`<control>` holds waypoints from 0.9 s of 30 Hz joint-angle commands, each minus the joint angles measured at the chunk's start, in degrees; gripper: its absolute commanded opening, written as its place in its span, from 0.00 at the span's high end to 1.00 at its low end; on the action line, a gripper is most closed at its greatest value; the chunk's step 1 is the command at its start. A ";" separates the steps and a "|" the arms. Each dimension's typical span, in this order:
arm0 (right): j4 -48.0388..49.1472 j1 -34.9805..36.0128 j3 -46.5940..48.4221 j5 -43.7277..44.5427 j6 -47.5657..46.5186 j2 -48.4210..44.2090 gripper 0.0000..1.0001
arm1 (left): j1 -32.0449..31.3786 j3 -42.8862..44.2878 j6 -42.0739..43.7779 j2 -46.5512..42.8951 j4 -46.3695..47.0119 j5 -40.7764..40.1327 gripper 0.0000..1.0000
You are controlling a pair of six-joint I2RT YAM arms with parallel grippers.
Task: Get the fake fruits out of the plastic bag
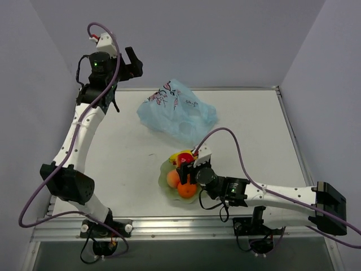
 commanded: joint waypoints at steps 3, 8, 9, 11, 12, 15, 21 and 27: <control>-1.40 1.48 0.36 7.41 0.47 0.70 0.61 | -6.08 -10.90 1.57 -15.74 -5.88 -4.28 0.06; -2.36 2.44 1.06 7.33 0.12 1.40 0.49 | -11.88 -25.75 3.31 -28.16 -8.68 -5.16 0.06; -2.45 2.53 0.54 7.85 0.55 1.75 0.44 | -12.68 -29.61 3.84 -31.66 -9.56 -5.51 0.06; -2.19 3.15 -0.16 8.47 0.91 2.45 0.29 | -14.44 -32.88 4.28 -35.11 -12.99 -7.97 0.06; -1.93 3.32 -0.78 8.21 1.08 2.54 0.25 | -14.79 -35.94 4.55 -38.78 -13.70 -8.59 0.06; -1.92 3.76 -0.35 8.56 1.35 2.54 0.09 | -15.14 -39.57 4.46 -45.12 -16.07 -10.70 0.06; -2.80 4.20 4.22 8.39 -1.46 0.44 0.00 | -15.14 -43.71 4.90 -49.10 -16.78 -8.78 0.06; -4.21 4.29 8.27 11.54 -6.63 -8.07 0.00 | -15.14 -43.88 5.69 -50.06 -15.91 -4.22 0.06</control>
